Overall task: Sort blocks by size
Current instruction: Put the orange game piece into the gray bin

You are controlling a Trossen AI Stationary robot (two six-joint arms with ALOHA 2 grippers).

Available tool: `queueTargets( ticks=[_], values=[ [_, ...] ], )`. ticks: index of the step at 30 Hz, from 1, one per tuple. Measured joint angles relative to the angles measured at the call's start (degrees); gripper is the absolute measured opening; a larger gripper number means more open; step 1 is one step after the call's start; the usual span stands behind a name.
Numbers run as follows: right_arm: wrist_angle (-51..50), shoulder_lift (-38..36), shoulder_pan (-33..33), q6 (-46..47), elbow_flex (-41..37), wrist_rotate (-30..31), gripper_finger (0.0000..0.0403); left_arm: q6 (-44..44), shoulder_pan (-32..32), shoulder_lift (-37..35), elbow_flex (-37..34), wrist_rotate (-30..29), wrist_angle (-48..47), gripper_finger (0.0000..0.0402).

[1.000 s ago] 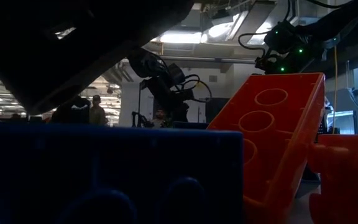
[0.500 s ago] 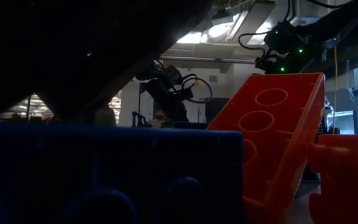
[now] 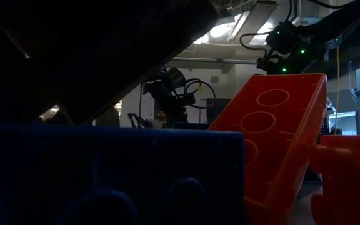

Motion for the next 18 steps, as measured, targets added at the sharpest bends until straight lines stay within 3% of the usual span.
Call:
queueTargets(
  ticks=[13,18],
  values=[
    [0.0,0.0,0.0,-0.1,0.0,0.0,0.0285,-2.6,0.0,0.0,0.1,-2.8,-2.2,0.0001],
    [0.0,0.0,0.0,-0.2,0.0,0.0,0.0285,-7.5,1.3,0.7,1.7,-1.6,-6.6,0.0001]
  ],
)
